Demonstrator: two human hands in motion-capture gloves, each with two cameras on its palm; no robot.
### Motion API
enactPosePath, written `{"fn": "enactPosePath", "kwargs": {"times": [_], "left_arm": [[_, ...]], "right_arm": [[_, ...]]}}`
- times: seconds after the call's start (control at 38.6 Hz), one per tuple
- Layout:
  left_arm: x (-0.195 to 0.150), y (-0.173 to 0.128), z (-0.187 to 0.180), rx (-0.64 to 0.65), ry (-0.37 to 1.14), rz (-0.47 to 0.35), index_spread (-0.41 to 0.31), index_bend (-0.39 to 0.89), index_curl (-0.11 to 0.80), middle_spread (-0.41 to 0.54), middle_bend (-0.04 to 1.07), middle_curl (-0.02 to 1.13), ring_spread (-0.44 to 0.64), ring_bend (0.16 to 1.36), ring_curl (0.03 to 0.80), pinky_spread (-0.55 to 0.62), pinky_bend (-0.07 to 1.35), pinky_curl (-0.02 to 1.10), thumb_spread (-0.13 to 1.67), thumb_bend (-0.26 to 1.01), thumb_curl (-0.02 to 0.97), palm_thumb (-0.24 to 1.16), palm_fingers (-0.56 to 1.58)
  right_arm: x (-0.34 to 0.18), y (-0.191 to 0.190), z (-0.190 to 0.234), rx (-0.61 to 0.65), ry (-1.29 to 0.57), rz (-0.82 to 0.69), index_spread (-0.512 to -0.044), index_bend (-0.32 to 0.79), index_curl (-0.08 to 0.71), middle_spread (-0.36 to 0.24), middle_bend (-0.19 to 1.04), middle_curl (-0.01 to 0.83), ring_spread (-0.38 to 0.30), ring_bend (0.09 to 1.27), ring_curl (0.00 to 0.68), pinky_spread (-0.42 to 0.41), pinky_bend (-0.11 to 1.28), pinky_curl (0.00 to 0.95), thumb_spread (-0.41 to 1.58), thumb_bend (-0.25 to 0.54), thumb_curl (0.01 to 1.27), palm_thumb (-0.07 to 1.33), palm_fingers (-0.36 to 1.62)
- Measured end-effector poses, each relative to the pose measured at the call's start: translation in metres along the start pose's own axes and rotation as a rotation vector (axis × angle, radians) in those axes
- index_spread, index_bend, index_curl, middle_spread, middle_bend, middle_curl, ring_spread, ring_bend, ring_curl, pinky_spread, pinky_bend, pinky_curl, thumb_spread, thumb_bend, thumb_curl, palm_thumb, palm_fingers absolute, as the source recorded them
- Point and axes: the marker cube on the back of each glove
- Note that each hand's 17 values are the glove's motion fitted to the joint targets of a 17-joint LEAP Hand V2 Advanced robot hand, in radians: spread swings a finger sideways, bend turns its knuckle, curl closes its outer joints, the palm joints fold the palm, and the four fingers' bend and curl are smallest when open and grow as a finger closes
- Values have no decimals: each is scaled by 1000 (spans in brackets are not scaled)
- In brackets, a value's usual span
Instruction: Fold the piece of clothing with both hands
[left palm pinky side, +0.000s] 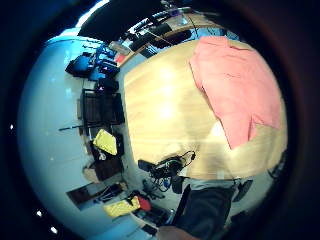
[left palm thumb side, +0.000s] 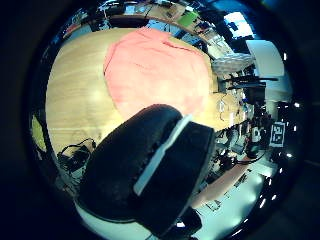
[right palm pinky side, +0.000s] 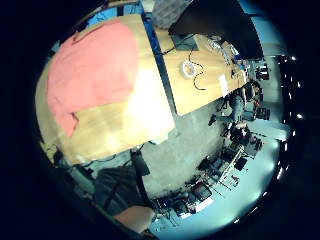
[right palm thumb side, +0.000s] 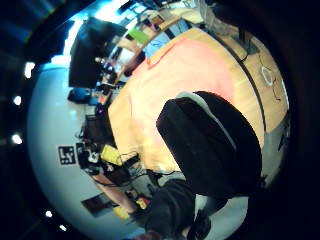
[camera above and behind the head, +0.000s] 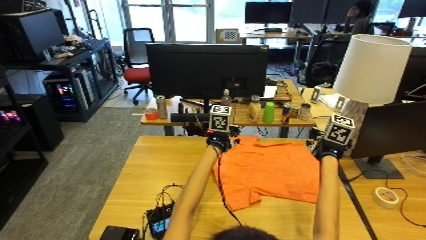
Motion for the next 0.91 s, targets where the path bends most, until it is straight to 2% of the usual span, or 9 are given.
{"fn": "enactPosePath", "kwargs": {"times": [0.1,0.21,0.28,0.34,0.47,0.67,0.75,0.83,0.91], "left_arm": [[1,-2,4,-4,-2,13,-47,60,15,134,146,42,226,521,127,273,454,133,520,-39,26,-42,104],[0,-2,8,-4,2,15,-57,88,36,165,165,70,284,587,168,337,500,177,666,-42,45,-46,57],[-2,0,9,-6,12,14,-62,101,52,181,176,90,313,619,186,367,522,199,741,-45,59,-48,33],[-4,-3,13,-21,13,15,-61,104,60,188,183,103,328,636,196,382,534,211,779,-46,68,-50,19],[-7,-2,18,-22,12,18,-62,115,83,201,191,133,352,665,213,406,553,235,847,-49,87,-53,-5],[0,-2,37,-60,2,52,-63,119,113,211,192,172,370,688,229,423,566,260,898,-45,119,-43,-26],[9,-2,59,-67,24,98,-61,98,116,212,187,183,373,689,232,417,601,278,906,-30,139,-14,-25],[19,-3,85,-82,40,131,-60,76,111,213,162,184,338,720,244,357,676,305,892,-31,156,-11,8],[29,19,105,-177,31,144,-60,72,107,211,164,187,309,743,253,307,728,323,864,-33,173,-9,15]], "right_arm": [[6,12,2,-149,1,68,-258,216,117,-90,226,97,26,250,82,136,334,120,652,190,43,291,351],[11,0,3,4,-1,1,-312,195,164,-110,221,136,34,250,113,167,334,160,862,194,57,310,335],[13,9,1,-62,4,45,-337,185,187,-116,215,159,37,247,127,182,330,179,978,188,65,312,329],[14,15,2,-138,2,79,-349,177,198,-119,211,174,39,246,136,189,328,191,1038,182,71,311,324],[14,1,1,4,1,-37,-368,172,223,-125,198,202,42,245,154,201,323,214,1147,168,84,315,316],[14,-2,8,-2,14,-64,-380,152,244,-128,190,238,45,259,183,208,329,248,1216,137,108,327,302],[16,-11,25,-37,23,-71,-383,116,236,-124,182,245,40,280,197,211,363,266,1198,133,127,361,289],[18,-18,47,-107,39,-81,-385,115,232,-123,183,253,37,307,212,212,379,278,1169,121,143,389,283],[20,-26,68,-145,64,-78,-387,105,224,-121,185,261,32,324,223,208,404,293,1147,112,160,419,269]]}}
